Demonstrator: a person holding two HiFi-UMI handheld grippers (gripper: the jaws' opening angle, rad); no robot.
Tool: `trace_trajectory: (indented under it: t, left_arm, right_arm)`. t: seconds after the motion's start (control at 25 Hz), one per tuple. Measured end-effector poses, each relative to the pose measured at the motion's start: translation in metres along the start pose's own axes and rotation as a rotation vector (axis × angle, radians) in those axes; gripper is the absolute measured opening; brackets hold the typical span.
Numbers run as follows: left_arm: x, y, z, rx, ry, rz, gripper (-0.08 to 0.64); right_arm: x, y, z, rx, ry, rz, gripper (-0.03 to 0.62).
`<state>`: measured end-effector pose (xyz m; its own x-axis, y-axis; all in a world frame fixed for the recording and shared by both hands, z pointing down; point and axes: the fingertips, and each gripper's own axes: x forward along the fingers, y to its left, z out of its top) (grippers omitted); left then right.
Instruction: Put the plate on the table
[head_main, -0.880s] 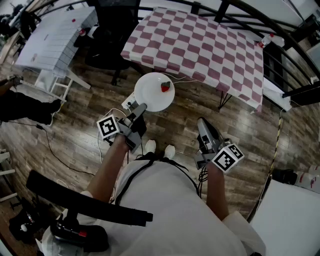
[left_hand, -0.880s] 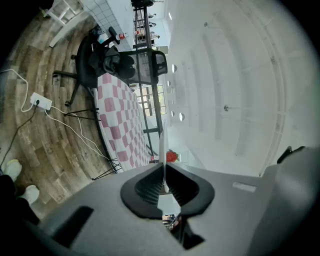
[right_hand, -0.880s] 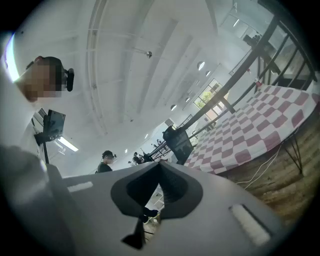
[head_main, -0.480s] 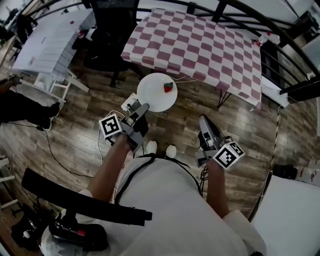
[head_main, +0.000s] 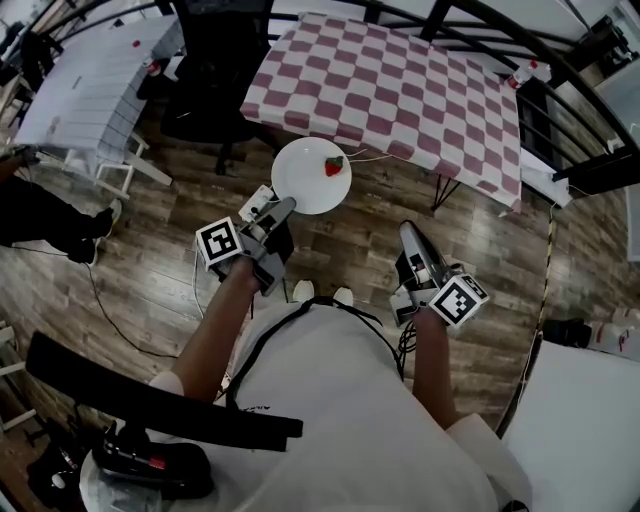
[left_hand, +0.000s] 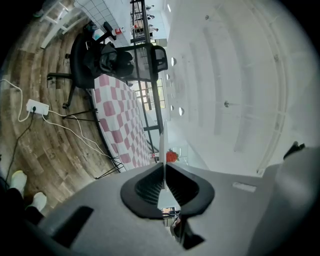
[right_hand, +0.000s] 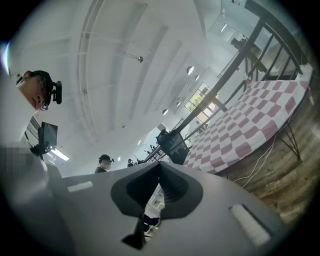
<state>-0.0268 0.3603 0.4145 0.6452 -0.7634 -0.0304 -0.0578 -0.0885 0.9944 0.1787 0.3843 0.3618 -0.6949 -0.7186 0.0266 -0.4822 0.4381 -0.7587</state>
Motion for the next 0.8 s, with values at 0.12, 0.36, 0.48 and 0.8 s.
trace_trajectory:
  t: [0.12,0.36,0.48,0.8]
  left_arm:
    - [-0.001,0.002,0.011,-0.002,0.006,-0.006,0.02]
    - [-0.013,0.012,0.032,-0.007,0.011,-0.006,0.02]
    - [-0.018,0.012,0.042,-0.007,0.01,-0.01,0.02]
    - [-0.033,0.01,0.067,-0.001,-0.007,-0.021,0.02]
  right_arm:
    - [0.01,0.001,-0.002,0.004,-0.007,-0.01,0.006]
    - [0.029,0.011,-0.015,-0.019,0.001,-0.009,0.008]
    - [0.039,0.017,-0.021,-0.042,0.02,-0.007,0.008]
    - [0.063,0.03,-0.027,-0.042,0.025,0.004,0.008]
